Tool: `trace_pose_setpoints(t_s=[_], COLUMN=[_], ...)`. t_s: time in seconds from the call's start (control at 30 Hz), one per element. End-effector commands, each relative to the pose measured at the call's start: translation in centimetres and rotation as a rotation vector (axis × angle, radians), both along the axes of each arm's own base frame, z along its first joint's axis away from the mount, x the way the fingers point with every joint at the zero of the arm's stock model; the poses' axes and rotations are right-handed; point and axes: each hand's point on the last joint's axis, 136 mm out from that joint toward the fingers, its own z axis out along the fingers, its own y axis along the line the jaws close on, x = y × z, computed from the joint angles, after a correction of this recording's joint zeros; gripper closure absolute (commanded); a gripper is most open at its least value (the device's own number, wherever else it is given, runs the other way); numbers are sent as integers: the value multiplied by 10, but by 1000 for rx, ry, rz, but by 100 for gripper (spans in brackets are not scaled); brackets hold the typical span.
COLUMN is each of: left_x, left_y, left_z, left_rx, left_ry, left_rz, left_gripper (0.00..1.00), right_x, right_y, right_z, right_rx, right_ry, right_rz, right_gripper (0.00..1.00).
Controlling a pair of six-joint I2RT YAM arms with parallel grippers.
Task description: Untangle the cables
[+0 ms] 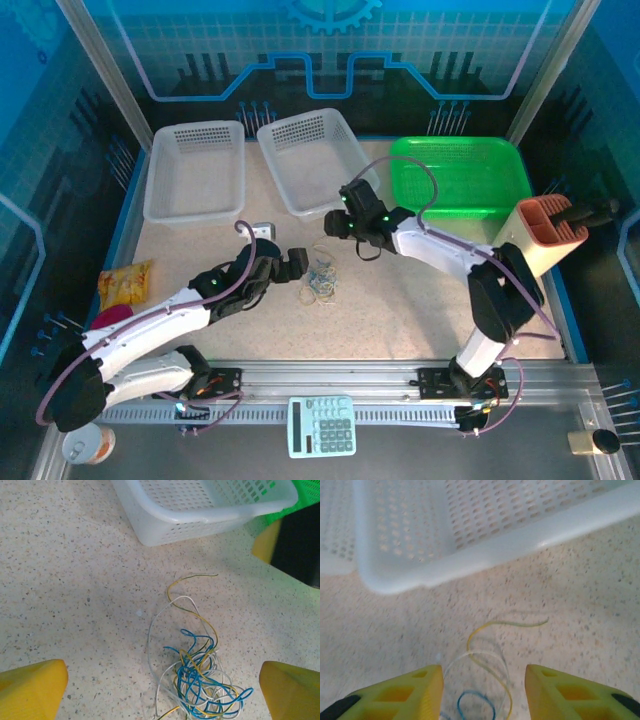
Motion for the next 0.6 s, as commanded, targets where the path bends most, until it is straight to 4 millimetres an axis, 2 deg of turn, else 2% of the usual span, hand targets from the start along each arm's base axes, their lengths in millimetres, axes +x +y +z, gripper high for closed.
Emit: trace_pose_setpoints(t_s=[0.0,0.13,0.3,0.57], left_x=[-3,-2,-1,-2], left_y=[-2,-4,-3,-1], left_z=[-11,-20,-21,-19], left_rx=[-33,-72,-83,-89], left_ry=[46,85,85,80], left_rz=[-8,12,24,27], left_gripper=[1,1,1,1], right_x=[-39,-71,-96,-101], right_y=[9,11,17,25], right_z=[-11,-25,-42,-54], right_rx=[15,23,44,49], right_ry=[52,93,139,159], right_rz=[106,148,167,161], right_gripper=[51,49,46,44])
